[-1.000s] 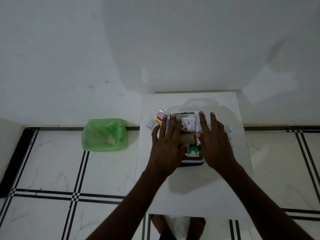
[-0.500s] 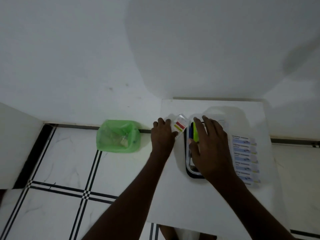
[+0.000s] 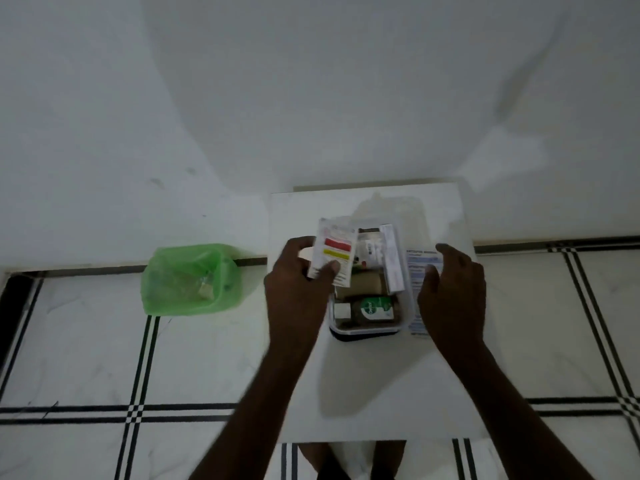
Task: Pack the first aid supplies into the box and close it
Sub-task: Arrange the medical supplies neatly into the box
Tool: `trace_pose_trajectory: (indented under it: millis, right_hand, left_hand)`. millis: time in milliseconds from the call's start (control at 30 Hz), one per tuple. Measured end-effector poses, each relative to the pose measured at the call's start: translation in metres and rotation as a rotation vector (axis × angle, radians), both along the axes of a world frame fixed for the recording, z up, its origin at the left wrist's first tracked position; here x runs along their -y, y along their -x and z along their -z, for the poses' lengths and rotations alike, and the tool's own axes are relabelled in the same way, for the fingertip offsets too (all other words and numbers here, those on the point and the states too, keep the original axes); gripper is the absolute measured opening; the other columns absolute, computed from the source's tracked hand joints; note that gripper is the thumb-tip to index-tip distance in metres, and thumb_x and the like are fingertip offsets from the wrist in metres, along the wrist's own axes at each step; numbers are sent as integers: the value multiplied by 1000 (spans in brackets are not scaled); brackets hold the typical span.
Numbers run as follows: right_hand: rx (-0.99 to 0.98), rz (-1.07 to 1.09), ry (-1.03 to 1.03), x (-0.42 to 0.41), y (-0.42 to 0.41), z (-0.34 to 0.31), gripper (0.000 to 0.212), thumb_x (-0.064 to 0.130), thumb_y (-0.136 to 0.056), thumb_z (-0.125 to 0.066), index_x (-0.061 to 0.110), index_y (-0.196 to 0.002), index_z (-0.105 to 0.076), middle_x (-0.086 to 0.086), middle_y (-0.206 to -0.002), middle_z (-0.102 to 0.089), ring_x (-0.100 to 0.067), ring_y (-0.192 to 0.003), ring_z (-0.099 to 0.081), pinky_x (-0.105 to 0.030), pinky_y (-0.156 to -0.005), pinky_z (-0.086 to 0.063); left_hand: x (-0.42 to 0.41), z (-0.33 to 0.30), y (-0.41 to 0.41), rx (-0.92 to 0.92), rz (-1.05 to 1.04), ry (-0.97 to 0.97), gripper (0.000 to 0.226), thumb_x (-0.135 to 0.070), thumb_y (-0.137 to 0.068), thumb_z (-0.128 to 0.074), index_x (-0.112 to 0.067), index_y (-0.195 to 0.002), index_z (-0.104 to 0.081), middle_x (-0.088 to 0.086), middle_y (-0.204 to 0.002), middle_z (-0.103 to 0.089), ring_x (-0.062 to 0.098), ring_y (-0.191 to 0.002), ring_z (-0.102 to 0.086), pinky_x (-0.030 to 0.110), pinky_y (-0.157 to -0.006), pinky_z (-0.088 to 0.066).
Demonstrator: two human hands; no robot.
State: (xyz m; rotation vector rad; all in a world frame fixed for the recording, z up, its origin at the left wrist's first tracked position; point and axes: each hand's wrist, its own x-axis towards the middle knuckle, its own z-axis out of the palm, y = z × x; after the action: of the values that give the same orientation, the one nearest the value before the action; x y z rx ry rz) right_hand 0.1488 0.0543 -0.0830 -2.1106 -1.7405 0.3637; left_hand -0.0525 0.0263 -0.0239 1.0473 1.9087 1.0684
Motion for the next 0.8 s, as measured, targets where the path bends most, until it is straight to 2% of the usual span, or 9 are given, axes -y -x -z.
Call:
trace_pose_trajectory:
  millis: [33,133,200,333,467,533,600,700,800]
  right_hand:
    - [18,58,82,2,-8,7,46,22,-89,-59,6,-131,-49,-21,-126,-57,-40,-115,-50,-49,-93,-44]
    - [111,158,304,9,-15,26,71,41,-81,-69,1,-132,-42,-26,-125,-51,-44,-113,-48,-52,-89,-42]
    - [168,173,338,13,-15,34,88,47,-71,-76,-1,-134,-37,-26,-123,-48,-44,-110,-48,-52,-86,-43]
    - [72,166,317,8,-16,40,98,37,-63,-85,3,-137,-32,-25,-123,-45,-44,-111,-47,-53,-86,-46]
    - [-140,165,239,3,-23,46,99,20,-61,-88,4,-140,-32,-25,-124,-44,-42,-111,-48,-48,-92,-45]
    - [-249,216,214,3,-26,48,92,12,-63,-86,2,-139,-35,-26,-125,-45,-41,-112,-49,-44,-93,-46]
    - [-317,284,187,5,-26,47,74,7,-68,-82,-1,-131,-44,-26,-122,-52,-40,-109,-55,-37,-85,-46]
    - [-413,366,158,3,-28,37,43,6,-73,-76,-2,-112,-60,-22,-108,-68,-37,-98,-66,-28,-75,-41]
    - [-450,296,134,-7,-38,10,30,14,-74,-76,7,-103,-72,-14,-97,-75,-31,-90,-70,-26,-75,-46]
  left_hand:
    - [3,-1,-16,-48,32,12,36,-16,-83,-76,-25,-116,-61,4,-83,-78,15,-65,-73,30,-59,-59]
    - [9,-1,-50,-385,129,88,48,-28,-91,-65,-27,-136,-50,4,-102,-78,23,-84,-74,32,-75,-58]
    - [12,-1,-64,-605,230,173,50,-38,-98,-54,-24,-145,-43,5,-107,-75,25,-90,-72,33,-75,-53]
    - [20,1,-68,-772,261,171,42,-45,-95,-56,-20,-128,-60,4,-97,-76,24,-84,-72,27,-62,-39]
    - [22,8,-52,-823,183,95,37,-41,-88,-63,-18,-116,-64,3,-96,-70,25,-89,-62,33,-66,-48]
    - [19,13,-42,-852,152,20,35,-31,-85,-67,-13,-115,-65,6,-99,-67,27,-92,-57,38,-72,-48]
    - [15,18,-35,-862,151,-53,39,-25,-84,-70,-11,-119,-64,10,-107,-64,29,-97,-54,41,-80,-48]
    - [12,22,-30,-674,129,-145,41,-21,-85,-70,-11,-123,-58,10,-113,-60,23,-103,-49,41,-86,-48]
    - [14,17,-31,-603,127,-265,38,-13,-84,-67,-18,-119,-53,11,-109,-62,23,-101,-50,38,-85,-48]
